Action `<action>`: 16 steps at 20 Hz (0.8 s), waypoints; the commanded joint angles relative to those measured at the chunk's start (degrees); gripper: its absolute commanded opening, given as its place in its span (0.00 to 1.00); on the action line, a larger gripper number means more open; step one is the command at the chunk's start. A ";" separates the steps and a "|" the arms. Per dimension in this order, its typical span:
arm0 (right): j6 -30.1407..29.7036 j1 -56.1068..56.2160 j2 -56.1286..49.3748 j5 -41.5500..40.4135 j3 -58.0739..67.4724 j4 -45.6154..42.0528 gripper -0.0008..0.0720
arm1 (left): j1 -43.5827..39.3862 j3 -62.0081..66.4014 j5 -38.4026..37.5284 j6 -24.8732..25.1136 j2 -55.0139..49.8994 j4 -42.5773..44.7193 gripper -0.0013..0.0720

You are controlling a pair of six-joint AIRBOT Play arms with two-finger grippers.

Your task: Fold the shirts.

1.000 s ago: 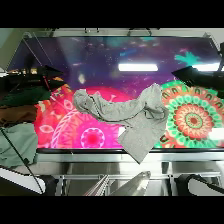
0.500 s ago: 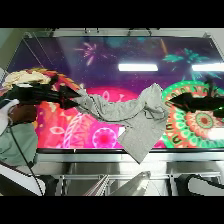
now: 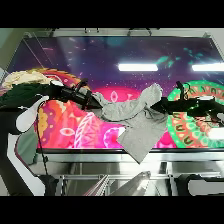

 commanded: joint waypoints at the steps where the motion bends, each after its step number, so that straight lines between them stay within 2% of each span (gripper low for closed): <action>1: -0.59 0.61 -0.13 4.61 3.43 0.79 0.02 | -1.18 5.16 -4.74 -0.55 -0.92 -3.28 0.03; 4: -0.09 -0.87 4.24 7.06 5.99 0.68 0.02 | -0.28 8.41 -9.22 -0.76 1.49 -7.74 0.03; 7: 0.52 -3.61 10.91 8.20 6.14 0.76 0.02 | 1.22 9.07 -10.21 -0.74 6.29 -7.43 0.03; 9: 0.83 -6.03 17.16 10.01 6.14 1.20 0.02 | 3.26 9.07 -10.16 0.44 11.06 -10.27 0.03; 11: 2.08 -8.59 22.91 8.44 6.14 -0.50 0.03 | 6.40 9.09 -9.62 2.08 16.02 -13.11 0.03; 14: 11.52 -9.70 24.52 7.89 5.66 -12.11 0.03 | 10.01 9.01 -8.28 0.07 19.63 -2.82 0.04; 16: 12.37 -9.70 25.29 8.44 4.09 -13.31 0.02 | 11.89 9.03 -10.23 -1.57 20.61 -2.10 0.04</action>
